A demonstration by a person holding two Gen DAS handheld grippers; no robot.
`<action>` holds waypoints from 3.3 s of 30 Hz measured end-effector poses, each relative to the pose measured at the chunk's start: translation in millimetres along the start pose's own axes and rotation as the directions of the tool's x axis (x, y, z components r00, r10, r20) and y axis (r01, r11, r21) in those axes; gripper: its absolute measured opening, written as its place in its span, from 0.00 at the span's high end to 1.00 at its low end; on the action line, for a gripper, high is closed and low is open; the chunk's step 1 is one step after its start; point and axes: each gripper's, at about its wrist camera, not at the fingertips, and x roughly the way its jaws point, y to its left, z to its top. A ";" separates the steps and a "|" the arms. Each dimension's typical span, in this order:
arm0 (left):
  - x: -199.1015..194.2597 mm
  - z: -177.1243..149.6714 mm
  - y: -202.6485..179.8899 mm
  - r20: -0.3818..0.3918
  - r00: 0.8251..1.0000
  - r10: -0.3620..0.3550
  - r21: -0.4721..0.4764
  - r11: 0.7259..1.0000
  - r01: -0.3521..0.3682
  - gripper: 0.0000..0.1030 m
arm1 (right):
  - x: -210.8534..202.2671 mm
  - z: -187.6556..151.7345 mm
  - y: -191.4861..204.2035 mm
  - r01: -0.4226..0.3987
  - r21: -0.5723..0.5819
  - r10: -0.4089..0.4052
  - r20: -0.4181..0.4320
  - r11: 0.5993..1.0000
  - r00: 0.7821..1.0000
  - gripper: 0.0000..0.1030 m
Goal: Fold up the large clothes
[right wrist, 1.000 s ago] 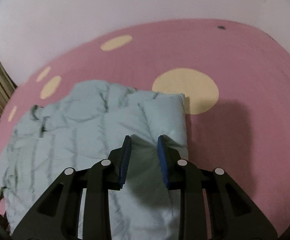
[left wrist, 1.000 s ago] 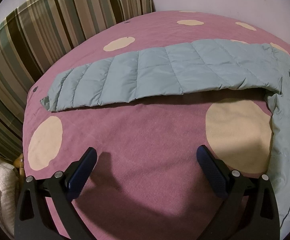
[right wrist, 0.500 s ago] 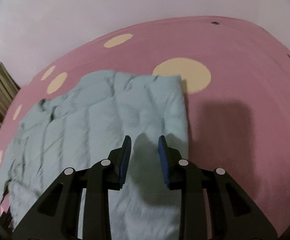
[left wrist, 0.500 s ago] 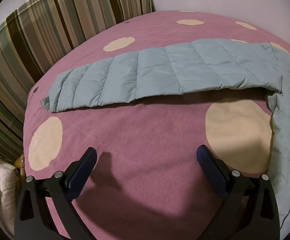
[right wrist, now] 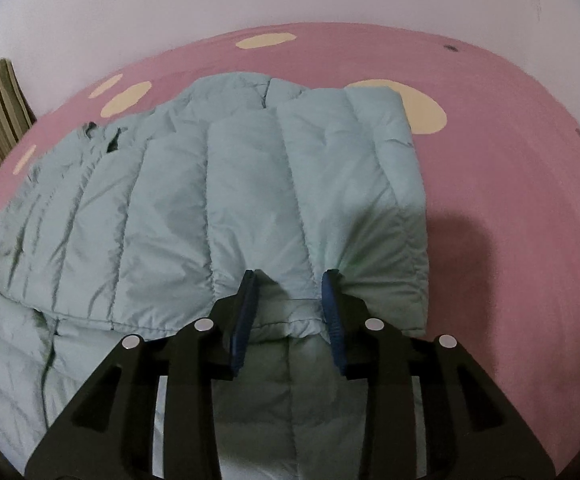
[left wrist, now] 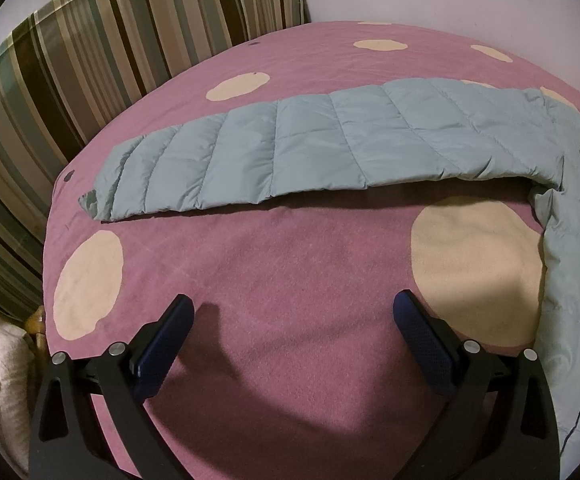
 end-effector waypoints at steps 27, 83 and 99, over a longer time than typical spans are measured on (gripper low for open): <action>4.3 32.6 94.9 0.058 0.998 -0.038 -0.165 0.985 0.047 0.05 | 9.7 -4.5 14.3 0.072 -0.082 -0.068 0.046 0.994 0.997 0.46; -125.3 22.2 -311.4 0.008 0.816 -0.578 0.479 0.719 0.504 0.93 | 9.2 -2.2 11.4 0.030 -0.065 -0.026 0.053 0.997 0.998 0.39; -163.1 31.3 -207.3 0.189 0.809 -0.557 0.454 0.780 0.431 0.29 | 1.9 -0.9 11.7 0.026 -0.057 -0.023 0.054 0.998 0.998 0.39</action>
